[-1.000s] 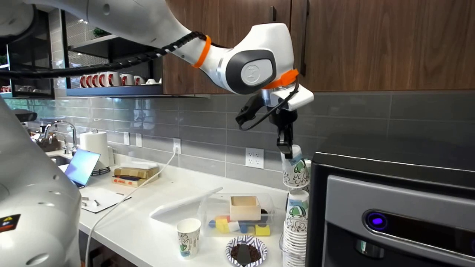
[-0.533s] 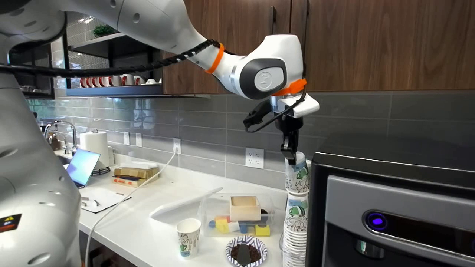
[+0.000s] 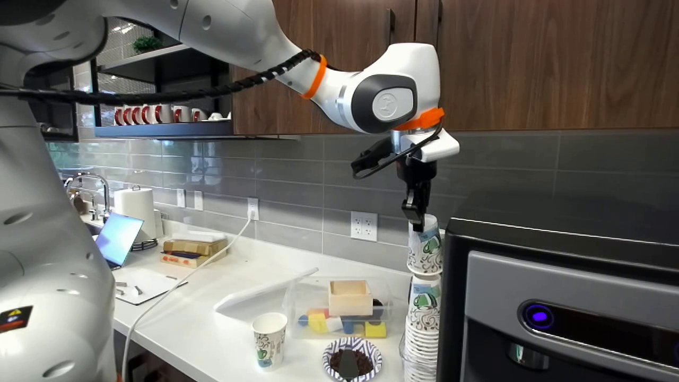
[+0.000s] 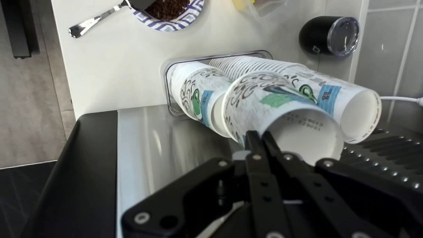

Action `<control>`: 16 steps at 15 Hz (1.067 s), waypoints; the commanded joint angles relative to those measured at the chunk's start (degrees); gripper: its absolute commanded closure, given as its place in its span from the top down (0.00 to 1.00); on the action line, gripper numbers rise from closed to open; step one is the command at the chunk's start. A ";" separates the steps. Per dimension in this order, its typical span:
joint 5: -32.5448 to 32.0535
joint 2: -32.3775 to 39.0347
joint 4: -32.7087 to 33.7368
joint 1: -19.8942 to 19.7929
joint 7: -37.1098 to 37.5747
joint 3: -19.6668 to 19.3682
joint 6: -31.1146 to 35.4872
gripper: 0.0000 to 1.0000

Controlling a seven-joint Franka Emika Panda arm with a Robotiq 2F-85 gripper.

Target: Put the upside down cup on the pile of cups

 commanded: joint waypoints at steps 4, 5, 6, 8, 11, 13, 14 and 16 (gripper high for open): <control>0.47 0.06 3.05 0.96 4.03 -1.84 -6.93 0.01; 0.57 0.32 3.29 1.02 4.50 -1.94 -7.51 0.01; 0.19 0.59 3.44 0.97 5.25 -1.86 -7.87 0.01; -0.50 0.89 3.50 0.92 6.65 -1.66 -7.60 0.01; -1.89 1.09 3.29 0.88 8.65 -1.30 -5.84 0.01; -2.59 1.42 3.49 0.92 9.61 -1.23 -5.53 0.01; -2.88 1.61 3.56 0.94 9.89 -1.23 -5.31 0.01; -3.19 2.15 3.73 1.05 10.22 -1.31 -4.89 0.01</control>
